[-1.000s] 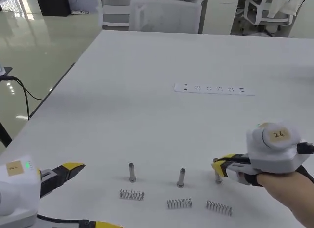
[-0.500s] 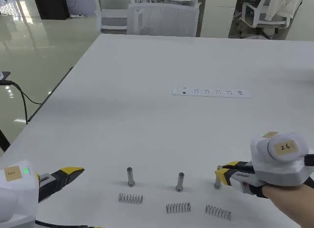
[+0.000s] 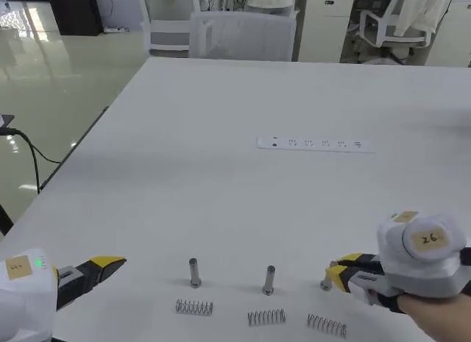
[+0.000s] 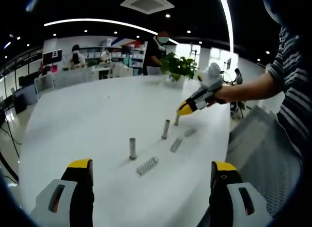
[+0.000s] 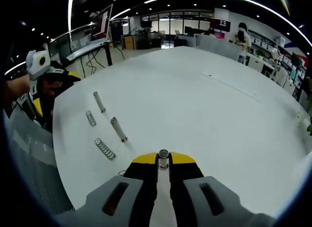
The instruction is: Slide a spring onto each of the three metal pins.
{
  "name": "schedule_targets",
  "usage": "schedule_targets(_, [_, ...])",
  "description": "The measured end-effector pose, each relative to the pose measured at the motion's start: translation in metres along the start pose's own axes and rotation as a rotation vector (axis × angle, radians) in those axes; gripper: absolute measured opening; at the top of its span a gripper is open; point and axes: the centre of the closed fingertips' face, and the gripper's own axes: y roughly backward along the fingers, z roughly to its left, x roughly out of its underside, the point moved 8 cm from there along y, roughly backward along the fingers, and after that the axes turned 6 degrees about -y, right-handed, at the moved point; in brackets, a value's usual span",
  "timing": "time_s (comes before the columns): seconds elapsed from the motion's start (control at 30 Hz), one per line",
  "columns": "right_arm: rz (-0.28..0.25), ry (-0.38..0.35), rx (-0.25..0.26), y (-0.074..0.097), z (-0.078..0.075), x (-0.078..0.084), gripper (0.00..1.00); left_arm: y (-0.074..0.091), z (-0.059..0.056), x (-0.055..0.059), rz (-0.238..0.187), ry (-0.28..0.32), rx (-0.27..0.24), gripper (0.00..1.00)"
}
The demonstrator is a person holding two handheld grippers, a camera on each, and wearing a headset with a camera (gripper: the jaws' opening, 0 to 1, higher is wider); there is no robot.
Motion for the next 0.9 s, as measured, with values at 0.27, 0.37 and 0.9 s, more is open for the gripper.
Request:
schedule_targets(0.27, [0.005, -0.026, -0.009, -0.0002, 0.0001, 0.0009, 0.06, 0.0019, -0.0014, 0.002, 0.005, 0.0, 0.0, 0.98])
schedule_targets(0.37, [0.002, -0.022, -0.011, 0.0003, 0.0, 0.0008, 0.1, 0.0029, -0.0013, 0.0018, 0.001, 0.004, -0.003, 0.98])
schedule_targets(0.9, [-0.022, -0.045, -0.027, 0.0064, -0.0023, 0.0003, 0.16, 0.0023, -0.0039, -0.0002, -0.011, 0.015, -0.001, 0.98])
